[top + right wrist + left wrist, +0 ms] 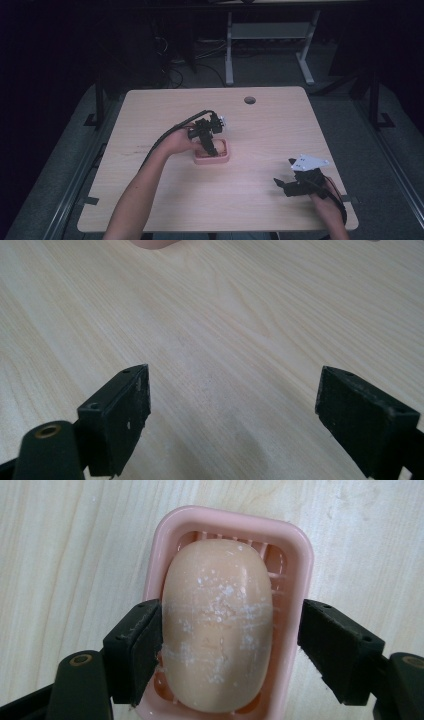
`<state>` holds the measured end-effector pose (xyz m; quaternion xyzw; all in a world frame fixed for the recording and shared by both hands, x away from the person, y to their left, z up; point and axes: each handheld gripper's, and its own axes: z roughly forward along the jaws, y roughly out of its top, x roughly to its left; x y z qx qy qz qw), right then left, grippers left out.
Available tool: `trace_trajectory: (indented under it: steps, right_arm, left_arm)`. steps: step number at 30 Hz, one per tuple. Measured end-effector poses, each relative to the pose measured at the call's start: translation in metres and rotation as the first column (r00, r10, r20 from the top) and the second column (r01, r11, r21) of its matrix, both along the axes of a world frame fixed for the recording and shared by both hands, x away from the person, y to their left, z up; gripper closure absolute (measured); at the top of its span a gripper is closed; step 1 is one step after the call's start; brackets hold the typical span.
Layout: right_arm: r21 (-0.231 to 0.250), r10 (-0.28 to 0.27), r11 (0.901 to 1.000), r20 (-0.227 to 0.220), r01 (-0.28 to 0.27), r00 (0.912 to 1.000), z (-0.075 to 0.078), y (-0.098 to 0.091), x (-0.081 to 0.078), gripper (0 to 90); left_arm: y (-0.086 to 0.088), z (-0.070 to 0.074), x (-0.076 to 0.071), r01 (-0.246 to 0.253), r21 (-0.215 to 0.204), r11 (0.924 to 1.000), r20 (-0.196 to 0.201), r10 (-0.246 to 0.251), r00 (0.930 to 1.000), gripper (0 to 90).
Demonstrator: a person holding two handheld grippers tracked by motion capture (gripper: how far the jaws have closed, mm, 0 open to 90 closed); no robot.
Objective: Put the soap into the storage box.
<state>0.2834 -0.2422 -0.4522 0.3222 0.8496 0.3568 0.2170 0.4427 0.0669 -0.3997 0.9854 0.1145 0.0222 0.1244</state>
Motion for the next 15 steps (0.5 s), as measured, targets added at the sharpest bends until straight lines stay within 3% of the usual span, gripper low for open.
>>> trace_trajectory:
  steps: [15]
  right_arm:
    - [-0.001, -0.009, 1.0, -0.006, 0.009, 0.9999, -0.001, 0.001, 0.0, 13.8]
  left_arm:
    - [0.021, 0.01, -0.012, -0.019, -0.028, 0.9994, 0.013, 0.019, 0.9997, 25.7]
